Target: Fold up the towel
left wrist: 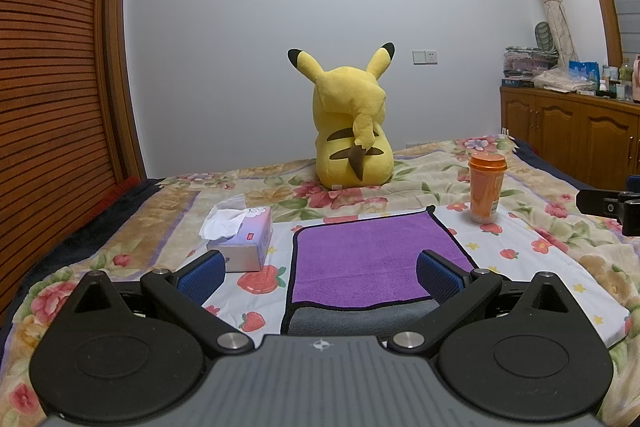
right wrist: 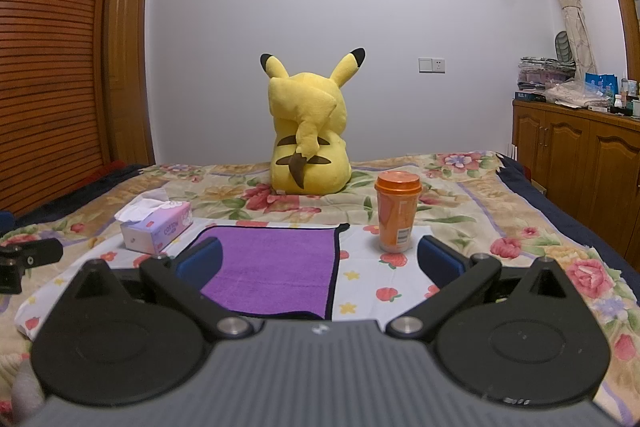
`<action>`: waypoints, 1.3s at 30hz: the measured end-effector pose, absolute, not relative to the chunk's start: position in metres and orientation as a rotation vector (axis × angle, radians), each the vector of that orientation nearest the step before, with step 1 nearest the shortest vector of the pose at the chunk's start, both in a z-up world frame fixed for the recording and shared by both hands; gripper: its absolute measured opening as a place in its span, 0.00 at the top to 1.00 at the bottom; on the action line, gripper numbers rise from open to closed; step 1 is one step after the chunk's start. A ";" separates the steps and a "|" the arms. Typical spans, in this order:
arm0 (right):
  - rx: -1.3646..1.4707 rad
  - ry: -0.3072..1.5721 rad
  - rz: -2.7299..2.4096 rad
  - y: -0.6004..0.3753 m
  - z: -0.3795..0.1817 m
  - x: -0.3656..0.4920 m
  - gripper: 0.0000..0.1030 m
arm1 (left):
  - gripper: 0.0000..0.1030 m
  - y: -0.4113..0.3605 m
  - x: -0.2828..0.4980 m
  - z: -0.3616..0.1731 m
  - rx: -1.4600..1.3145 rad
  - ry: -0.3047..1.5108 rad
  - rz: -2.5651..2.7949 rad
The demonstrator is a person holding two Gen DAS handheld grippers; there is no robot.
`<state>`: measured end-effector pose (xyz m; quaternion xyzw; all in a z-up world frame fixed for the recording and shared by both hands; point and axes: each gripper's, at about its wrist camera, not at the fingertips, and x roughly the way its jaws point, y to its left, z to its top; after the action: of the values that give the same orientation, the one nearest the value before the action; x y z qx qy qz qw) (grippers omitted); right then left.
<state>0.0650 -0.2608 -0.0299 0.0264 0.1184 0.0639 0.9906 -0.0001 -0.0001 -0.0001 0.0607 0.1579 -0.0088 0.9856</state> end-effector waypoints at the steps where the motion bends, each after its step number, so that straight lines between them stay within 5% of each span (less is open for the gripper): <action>1: 0.053 0.237 0.128 -0.261 -0.030 0.065 0.00 | 0.00 0.000 0.000 0.000 0.122 0.317 -0.018; 39: 0.030 0.255 0.140 -0.255 -0.033 0.067 0.00 | 0.00 -0.001 0.006 -0.008 0.145 0.369 -0.037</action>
<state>0.0675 -0.2547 -0.0334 0.0152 0.1273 0.0699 0.9893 0.0063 -0.0011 -0.0081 0.0720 0.1834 -0.0183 0.9802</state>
